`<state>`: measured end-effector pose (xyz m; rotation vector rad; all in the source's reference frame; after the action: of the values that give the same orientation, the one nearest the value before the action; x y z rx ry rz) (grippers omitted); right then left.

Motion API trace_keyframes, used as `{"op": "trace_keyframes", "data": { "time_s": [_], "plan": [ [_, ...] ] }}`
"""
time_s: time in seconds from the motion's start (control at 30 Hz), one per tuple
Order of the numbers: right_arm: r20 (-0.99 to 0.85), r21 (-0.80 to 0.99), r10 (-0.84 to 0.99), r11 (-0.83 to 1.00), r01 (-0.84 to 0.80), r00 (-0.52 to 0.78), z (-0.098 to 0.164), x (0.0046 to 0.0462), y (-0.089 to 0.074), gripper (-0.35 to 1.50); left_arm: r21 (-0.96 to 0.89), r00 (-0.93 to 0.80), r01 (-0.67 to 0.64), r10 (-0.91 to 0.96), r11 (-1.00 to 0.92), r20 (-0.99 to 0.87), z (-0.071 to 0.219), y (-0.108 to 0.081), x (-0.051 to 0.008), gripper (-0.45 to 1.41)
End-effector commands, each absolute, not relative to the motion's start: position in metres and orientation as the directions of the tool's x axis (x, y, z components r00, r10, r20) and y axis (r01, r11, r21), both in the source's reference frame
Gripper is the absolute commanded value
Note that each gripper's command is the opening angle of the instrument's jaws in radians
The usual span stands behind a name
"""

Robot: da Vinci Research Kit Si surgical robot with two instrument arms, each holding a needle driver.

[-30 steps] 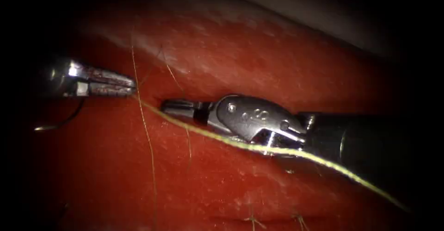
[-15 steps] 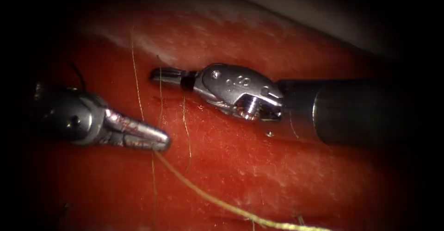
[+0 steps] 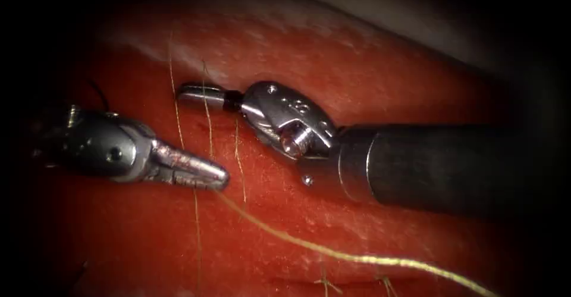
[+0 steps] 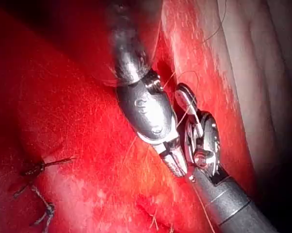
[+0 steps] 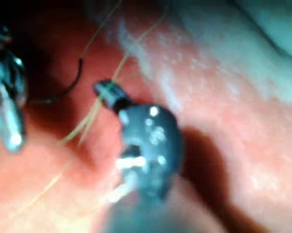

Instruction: Wound Closure

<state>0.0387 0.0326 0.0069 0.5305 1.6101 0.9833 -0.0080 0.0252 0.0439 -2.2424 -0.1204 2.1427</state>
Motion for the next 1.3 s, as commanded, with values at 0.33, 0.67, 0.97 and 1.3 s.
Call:
{"op": "trace_keyframes", "data": {
  "time_s": [0.33, 0.67, 0.97, 1.3],
  "plan": [
    [-0.545, 0.826, 0.769, 0.561, -0.055, -0.333, 0.0040, 0.0393, 0.0342, -0.35, -0.104, 0.011, -0.034, 0.104, -0.994, -0.995, 0.0480, 0.0260, -0.0062, -0.35],
    [-0.531, 0.816, 0.786, 0.575, 0.057, -0.317, 0.0034, 0.0383, 0.0341, -0.35, -0.141, 0.007, -0.069, 0.141, -0.988, -0.990, 0.0491, 0.0271, -0.0048, -0.35],
    [-0.547, 0.788, 0.787, 0.599, 0.141, -0.286, 0.0031, 0.0373, 0.0327, -0.35, -0.174, 0.045, -0.131, 0.170, -0.976, -0.984, 0.0494, 0.0293, -0.0035, -0.35],
    [-0.561, 0.775, 0.791, 0.606, 0.182, -0.244, 0.0027, 0.0372, 0.0317, -0.28, -0.202, 0.068, -0.172, 0.193, -0.964, -0.979, 0.0496, 0.0312, -0.0035, -0.35]
  ]
}}
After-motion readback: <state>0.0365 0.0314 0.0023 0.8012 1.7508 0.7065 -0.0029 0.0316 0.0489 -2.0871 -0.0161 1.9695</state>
